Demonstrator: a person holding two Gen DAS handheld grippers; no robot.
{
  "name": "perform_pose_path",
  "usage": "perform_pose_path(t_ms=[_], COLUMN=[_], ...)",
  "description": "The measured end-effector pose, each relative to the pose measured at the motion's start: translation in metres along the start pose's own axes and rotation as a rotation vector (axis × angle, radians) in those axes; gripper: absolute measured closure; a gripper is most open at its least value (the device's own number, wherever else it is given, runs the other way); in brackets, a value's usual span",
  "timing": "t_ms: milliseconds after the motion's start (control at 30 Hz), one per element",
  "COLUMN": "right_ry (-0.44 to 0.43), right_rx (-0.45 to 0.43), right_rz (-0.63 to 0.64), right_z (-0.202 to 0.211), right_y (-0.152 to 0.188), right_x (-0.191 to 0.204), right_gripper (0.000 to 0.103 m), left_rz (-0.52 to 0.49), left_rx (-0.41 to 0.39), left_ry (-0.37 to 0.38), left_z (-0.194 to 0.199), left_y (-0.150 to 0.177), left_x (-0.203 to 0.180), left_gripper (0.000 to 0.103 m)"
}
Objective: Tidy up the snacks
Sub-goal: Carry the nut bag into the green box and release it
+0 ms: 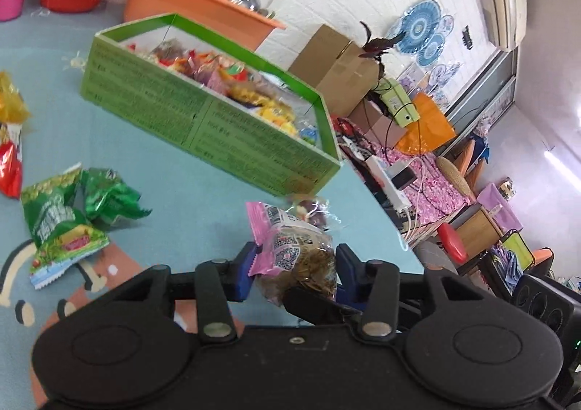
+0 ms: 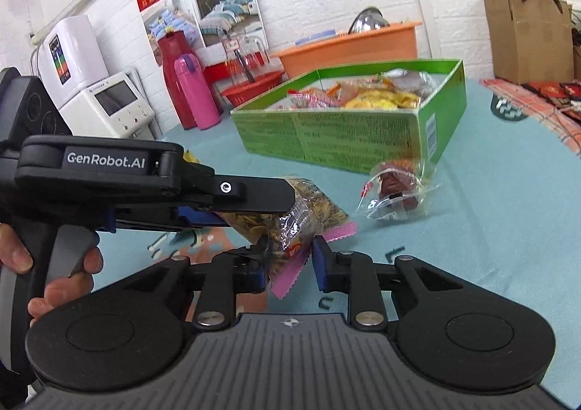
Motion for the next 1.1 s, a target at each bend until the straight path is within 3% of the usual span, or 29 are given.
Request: perform_pose_path(t_ms=[400,767,1100], right_ry=[-0.047,-0.103,-0.084], right_rx=[-0.137,-0.167,-0.122], right_rz=[0.077,0.099,0.090], right_z=[0.006,-0.073,-0.136], right_y=[-0.061,-0.130,-0.145], right_x=[0.013,0.020,0.012], right_gripper=[0.060,0.061,0.062], left_rz=[-0.081,-0.029,0.012], left_rx=[-0.144,-0.229,-0.199], left_ry=[0.015,-0.024,-0.060], left_z=[0.018,0.000,-0.033], left_y=[-0.058,-0.132,-0.159], left_x=[-0.020,0.038,0.092], left_gripper=[0.036,0.036,0.034])
Point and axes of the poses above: each gripper's, at about its wrist camera, not at the fingertips, and z roughly against the way its jaws point, x to its left, y to its underside, the point moved 6 cm from there along -z, roughly the way its jaws point, and after that the axes turned 8 degrees about -z, right-handed, at the moved point
